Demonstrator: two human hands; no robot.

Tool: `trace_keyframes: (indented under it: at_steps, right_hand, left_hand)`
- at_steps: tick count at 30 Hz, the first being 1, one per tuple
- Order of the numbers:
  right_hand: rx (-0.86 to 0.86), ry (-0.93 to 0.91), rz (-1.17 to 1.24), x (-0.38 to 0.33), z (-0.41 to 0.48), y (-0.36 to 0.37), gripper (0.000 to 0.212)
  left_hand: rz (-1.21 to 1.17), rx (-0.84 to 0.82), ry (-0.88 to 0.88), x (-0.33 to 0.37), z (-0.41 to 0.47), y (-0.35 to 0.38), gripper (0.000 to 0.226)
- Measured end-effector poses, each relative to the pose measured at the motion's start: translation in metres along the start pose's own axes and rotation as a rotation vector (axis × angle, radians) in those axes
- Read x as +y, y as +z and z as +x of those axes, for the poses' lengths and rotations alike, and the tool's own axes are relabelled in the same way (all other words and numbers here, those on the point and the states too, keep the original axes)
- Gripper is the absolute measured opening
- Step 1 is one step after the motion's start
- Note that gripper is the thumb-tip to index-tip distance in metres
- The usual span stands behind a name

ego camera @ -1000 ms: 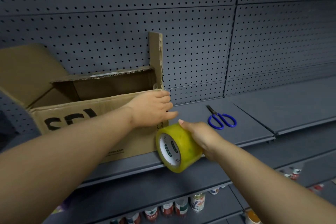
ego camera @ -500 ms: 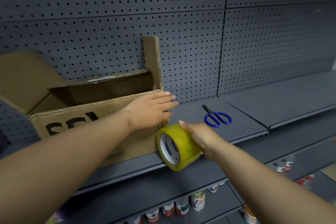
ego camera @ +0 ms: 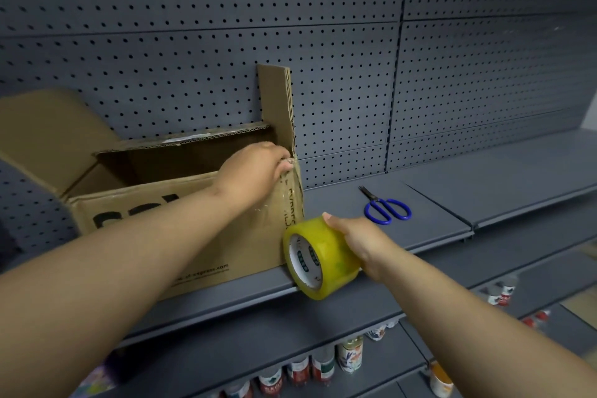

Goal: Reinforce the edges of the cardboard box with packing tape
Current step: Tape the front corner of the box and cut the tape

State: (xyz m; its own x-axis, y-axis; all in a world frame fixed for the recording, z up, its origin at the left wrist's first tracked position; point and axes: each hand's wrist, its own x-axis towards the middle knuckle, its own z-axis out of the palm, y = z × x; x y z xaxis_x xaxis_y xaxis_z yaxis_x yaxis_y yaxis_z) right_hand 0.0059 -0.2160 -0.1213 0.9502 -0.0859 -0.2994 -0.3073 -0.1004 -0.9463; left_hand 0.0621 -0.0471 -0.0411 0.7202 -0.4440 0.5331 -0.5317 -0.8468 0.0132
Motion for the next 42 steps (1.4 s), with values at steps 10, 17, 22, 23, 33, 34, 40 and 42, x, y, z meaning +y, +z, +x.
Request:
trace_keyframes:
  at_steps: [10,17,22,23,33,34,40,42]
  right_hand:
    - [-0.040,-0.014,-0.056,0.001,-0.008,0.001,0.051]
    - [-0.255,-0.043,-0.163,-0.003,0.005,-0.016,0.036]
    - [-0.482,-0.052,-0.246,-0.013,0.015,-0.041,0.037]
    - [-0.401,-0.109,-0.302,-0.015,0.023,-0.051,0.040]
    - [0.129,-0.066,-1.267,0.023,0.142,-0.111,0.038]
    - [0.159,-0.017,-1.228,0.023,0.147,-0.110,0.040]
    - [0.084,0.062,-1.174,0.008,0.156,-0.098,0.059]
    - [0.092,0.079,-1.237,0.009,0.162,-0.097,0.057]
  left_hand:
    - [-0.154,0.180,-0.202,0.023,-0.034,0.009,0.041]
    - [-1.016,-0.026,-1.028,0.070,-0.077,0.051,0.049]
    - [-1.354,-0.126,-1.282,0.095,-0.068,0.055,0.026]
    - [-1.379,-0.111,-1.310,0.096,-0.066,0.053,0.023]
    - [-1.295,0.004,-1.394,0.107,-0.059,0.051,0.009]
    - [-1.290,0.032,-1.393,0.107,-0.058,0.052,0.008]
    - [-1.267,0.166,-1.421,0.111,-0.057,0.062,0.018]
    - [-1.284,0.165,-1.417,0.113,-0.056,0.064,0.027]
